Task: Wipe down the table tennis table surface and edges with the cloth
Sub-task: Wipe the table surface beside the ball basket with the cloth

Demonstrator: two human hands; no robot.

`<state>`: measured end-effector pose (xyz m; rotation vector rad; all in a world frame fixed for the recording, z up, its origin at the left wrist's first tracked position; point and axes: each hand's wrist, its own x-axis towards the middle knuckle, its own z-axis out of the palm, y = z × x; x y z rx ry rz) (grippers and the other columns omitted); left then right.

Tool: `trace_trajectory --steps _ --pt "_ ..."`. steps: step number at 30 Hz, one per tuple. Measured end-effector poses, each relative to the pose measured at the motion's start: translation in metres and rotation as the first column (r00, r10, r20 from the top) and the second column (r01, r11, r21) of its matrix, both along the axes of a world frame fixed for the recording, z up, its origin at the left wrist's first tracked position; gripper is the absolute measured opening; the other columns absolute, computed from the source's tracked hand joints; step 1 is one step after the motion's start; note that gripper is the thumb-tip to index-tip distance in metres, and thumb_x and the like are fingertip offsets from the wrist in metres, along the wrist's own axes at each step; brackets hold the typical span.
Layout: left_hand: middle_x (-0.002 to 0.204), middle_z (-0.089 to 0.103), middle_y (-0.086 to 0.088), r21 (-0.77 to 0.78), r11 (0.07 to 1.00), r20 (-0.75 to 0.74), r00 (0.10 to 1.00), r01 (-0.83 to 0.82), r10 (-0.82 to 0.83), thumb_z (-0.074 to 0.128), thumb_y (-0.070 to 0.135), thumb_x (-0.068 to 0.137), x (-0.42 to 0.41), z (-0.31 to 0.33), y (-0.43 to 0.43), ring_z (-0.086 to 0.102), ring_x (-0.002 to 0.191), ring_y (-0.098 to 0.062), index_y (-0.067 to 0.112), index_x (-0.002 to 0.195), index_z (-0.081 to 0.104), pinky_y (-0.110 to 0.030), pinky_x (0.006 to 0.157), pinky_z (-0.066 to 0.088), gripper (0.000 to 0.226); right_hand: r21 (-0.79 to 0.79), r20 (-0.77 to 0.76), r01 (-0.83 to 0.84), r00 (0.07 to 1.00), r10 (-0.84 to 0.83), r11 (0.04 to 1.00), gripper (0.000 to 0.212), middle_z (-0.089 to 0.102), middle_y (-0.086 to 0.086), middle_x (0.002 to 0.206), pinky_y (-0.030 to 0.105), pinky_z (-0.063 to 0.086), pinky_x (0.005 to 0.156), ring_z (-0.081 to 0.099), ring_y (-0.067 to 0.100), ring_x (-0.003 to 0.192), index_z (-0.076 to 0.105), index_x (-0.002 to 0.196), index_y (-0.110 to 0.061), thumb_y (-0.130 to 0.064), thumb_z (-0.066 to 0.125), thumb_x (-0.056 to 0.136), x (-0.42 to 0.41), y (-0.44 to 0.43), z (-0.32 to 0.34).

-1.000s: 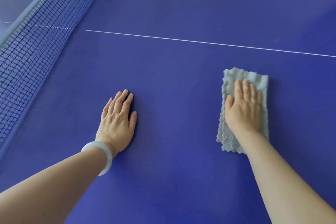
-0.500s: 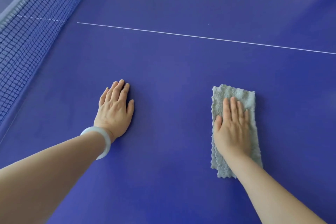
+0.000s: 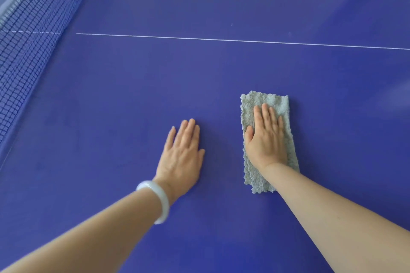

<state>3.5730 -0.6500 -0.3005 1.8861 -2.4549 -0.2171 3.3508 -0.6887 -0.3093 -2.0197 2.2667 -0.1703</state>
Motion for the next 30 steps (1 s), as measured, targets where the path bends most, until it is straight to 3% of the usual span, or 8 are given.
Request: trace_trajectory --steps 7,11,14,18,22,25,28,30 --pt "0.165 0.005 -0.006 -0.013 0.998 -0.064 0.996 -0.060 0.059 0.012 0.033 0.101 -0.011 -0.006 0.011 -0.001 0.152 -0.021 0.006 0.156 0.010 -0.043 0.124 0.001 0.061 0.053 -0.025 0.134 0.991 -0.133 0.990 0.062 0.001 0.011 0.166 0.048 0.003 0.123 -0.002 0.026 0.153 0.003 0.158 -0.011 -0.034 0.015 0.102 0.040 0.029 0.004" --pt "0.164 0.005 -0.007 0.006 0.999 -0.089 0.995 -0.046 0.046 0.006 0.027 0.098 -0.007 -0.003 0.012 -0.003 0.152 -0.020 0.006 0.155 0.013 -0.041 0.124 -0.002 0.061 -0.007 0.029 -0.239 0.971 0.239 0.971 0.060 0.014 0.014 0.164 0.051 0.016 0.122 0.008 0.028 0.153 0.020 0.156 -0.006 -0.033 0.022 0.102 0.097 0.115 0.003" --pt "0.165 0.002 -0.005 -0.007 0.999 -0.097 0.994 -0.050 0.049 0.004 0.030 0.097 -0.008 -0.003 0.011 -0.004 0.152 -0.019 0.007 0.156 0.010 -0.039 0.123 -0.005 0.063 0.018 0.061 -0.442 0.896 0.440 0.897 0.058 0.019 0.006 0.164 0.048 0.021 0.121 0.012 0.021 0.153 0.027 0.155 -0.011 -0.034 0.028 0.102 0.038 0.125 0.009" --pt "0.165 0.003 -0.004 -0.020 0.998 -0.097 0.994 -0.059 0.057 0.023 0.023 0.103 -0.009 -0.005 0.011 -0.002 0.152 -0.019 0.007 0.156 0.011 -0.038 0.123 -0.006 0.056 0.039 -0.085 0.038 0.996 -0.035 0.999 0.059 0.017 0.010 0.164 0.045 0.012 0.124 0.015 0.025 0.152 0.021 0.156 -0.009 -0.029 0.021 0.101 -0.072 0.089 0.013" --pt "0.165 0.004 -0.004 -0.029 0.997 -0.081 0.995 -0.068 0.065 0.021 0.024 0.103 -0.010 -0.006 0.012 -0.001 0.152 -0.020 0.007 0.156 0.012 -0.037 0.123 -0.007 0.057 0.085 -0.001 0.448 0.893 -0.450 0.890 0.061 0.005 0.014 0.165 0.049 0.003 0.123 0.002 0.028 0.153 0.006 0.158 -0.006 -0.029 0.023 0.104 -0.042 0.077 0.013" --pt "0.165 0.003 -0.004 -0.031 0.997 -0.073 0.995 -0.068 0.066 0.021 0.024 0.103 -0.010 -0.006 0.013 -0.002 0.152 -0.019 0.008 0.157 0.010 -0.036 0.123 -0.007 0.057 -0.010 0.036 0.116 0.993 -0.115 0.993 0.062 0.013 0.016 0.164 0.050 0.005 0.123 0.007 0.030 0.153 0.017 0.156 -0.004 -0.030 0.029 0.102 0.041 0.115 0.002" --pt "0.165 0.002 -0.003 -0.035 0.997 -0.076 0.995 -0.068 0.066 0.021 0.024 0.104 -0.009 -0.005 0.012 -0.003 0.152 -0.018 0.008 0.157 0.011 -0.036 0.123 -0.007 0.056 -0.001 0.030 -0.412 0.911 0.412 0.911 0.059 0.020 0.008 0.163 0.046 0.014 0.123 0.012 0.022 0.153 0.027 0.155 -0.009 -0.033 0.029 0.101 0.035 0.147 0.010" --pt "0.165 0.003 -0.003 -0.039 0.997 -0.082 0.994 -0.071 0.068 0.021 0.024 0.103 -0.010 -0.005 0.011 -0.002 0.152 -0.018 0.008 0.156 0.012 -0.036 0.123 -0.007 0.056 0.003 -0.014 -0.398 0.917 0.398 0.917 0.059 0.020 0.005 0.163 0.044 0.015 0.123 0.015 0.020 0.152 0.028 0.155 -0.011 -0.032 0.028 0.100 -0.024 0.139 0.014"
